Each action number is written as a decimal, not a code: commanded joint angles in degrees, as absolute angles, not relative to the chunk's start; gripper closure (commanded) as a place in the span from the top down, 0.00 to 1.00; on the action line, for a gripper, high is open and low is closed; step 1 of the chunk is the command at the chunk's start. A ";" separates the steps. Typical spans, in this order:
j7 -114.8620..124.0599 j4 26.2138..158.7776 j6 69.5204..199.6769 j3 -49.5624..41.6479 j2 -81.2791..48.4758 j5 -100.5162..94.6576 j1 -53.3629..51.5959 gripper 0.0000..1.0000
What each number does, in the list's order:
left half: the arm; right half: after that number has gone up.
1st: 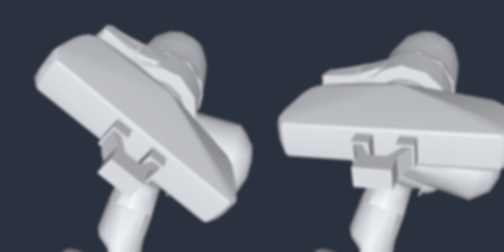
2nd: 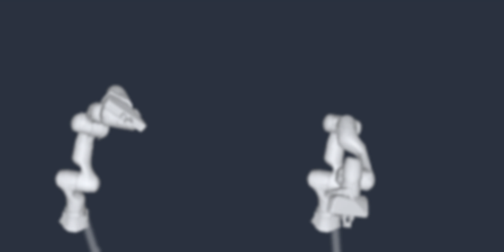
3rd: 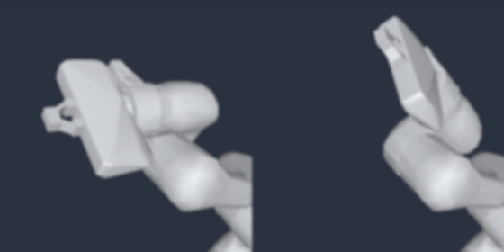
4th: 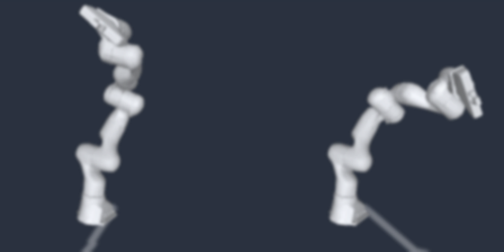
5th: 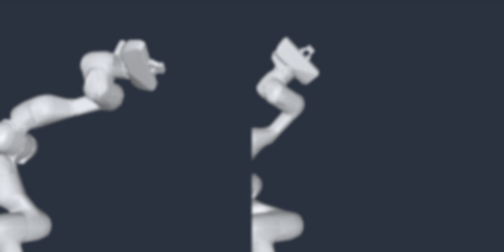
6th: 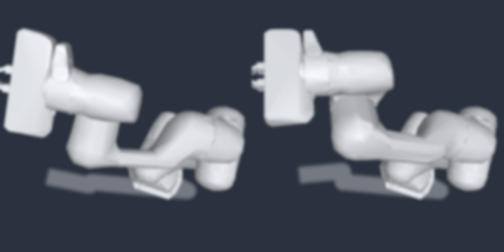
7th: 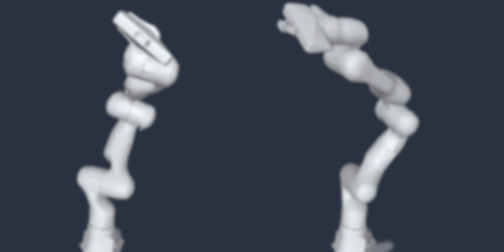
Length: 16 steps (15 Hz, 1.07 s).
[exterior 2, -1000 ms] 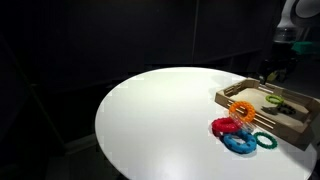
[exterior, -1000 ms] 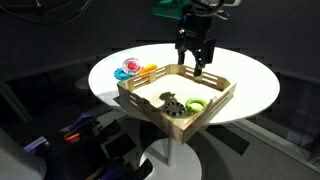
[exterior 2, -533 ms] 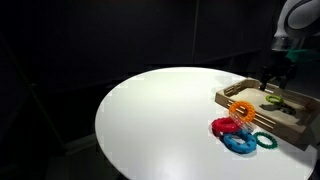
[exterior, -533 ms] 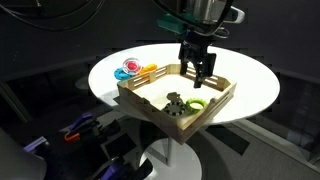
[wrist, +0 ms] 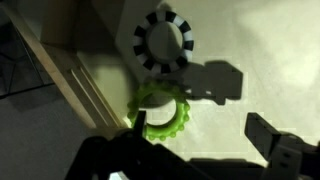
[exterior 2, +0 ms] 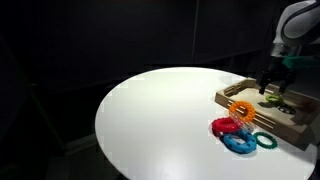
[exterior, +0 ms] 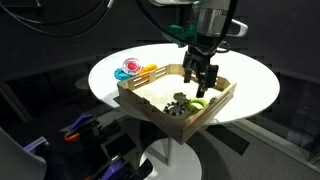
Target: Pick up the yellow ring, then put it on the table
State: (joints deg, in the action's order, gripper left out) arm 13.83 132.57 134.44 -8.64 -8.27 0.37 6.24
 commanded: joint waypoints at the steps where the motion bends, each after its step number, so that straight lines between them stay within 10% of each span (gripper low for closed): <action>1: 15.37 131.43 136.18 -8.81 -9.95 -0.03 6.29 1.00; 13: 16.42 131.85 140.54 -8.85 -13.19 -0.18 5.30 1.00; 16: 16.16 131.80 140.32 -9.07 -13.38 -0.21 5.36 0.83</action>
